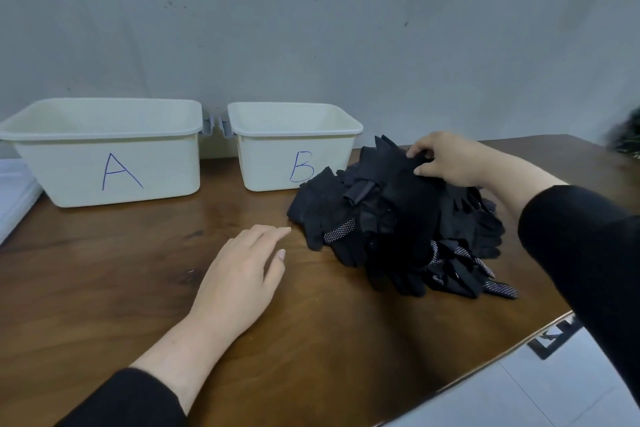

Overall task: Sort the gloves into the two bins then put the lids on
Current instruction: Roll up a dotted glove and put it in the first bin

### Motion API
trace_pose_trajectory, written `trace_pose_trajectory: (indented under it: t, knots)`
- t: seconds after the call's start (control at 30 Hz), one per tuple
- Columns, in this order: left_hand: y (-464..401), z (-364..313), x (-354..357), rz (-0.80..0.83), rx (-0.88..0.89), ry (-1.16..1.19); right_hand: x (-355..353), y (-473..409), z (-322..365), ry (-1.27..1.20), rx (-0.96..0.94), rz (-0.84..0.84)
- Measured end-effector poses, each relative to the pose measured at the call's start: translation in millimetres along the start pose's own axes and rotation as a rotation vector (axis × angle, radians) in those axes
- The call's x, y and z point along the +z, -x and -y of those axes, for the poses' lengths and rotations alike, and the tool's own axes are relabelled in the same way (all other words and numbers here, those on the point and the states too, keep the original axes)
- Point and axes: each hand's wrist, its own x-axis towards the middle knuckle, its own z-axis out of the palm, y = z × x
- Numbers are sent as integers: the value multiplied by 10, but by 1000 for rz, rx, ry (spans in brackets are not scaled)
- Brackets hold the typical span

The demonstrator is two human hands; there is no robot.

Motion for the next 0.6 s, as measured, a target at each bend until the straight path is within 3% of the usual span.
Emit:
trace_pose_trajectory:
  t: [0.43, 0.5, 0.6]
  knots:
    - [-25, 129, -110, -69, -76, 116, -1112, 363, 1056, -90, -205, -331]
    - [-17, 190, -160, -100, -107, 141, -1129, 377, 1250, -208, -222, -295]
    - [22, 353, -285, -173, -158, 165, -1008, 388, 1561, -301, -235, -48]
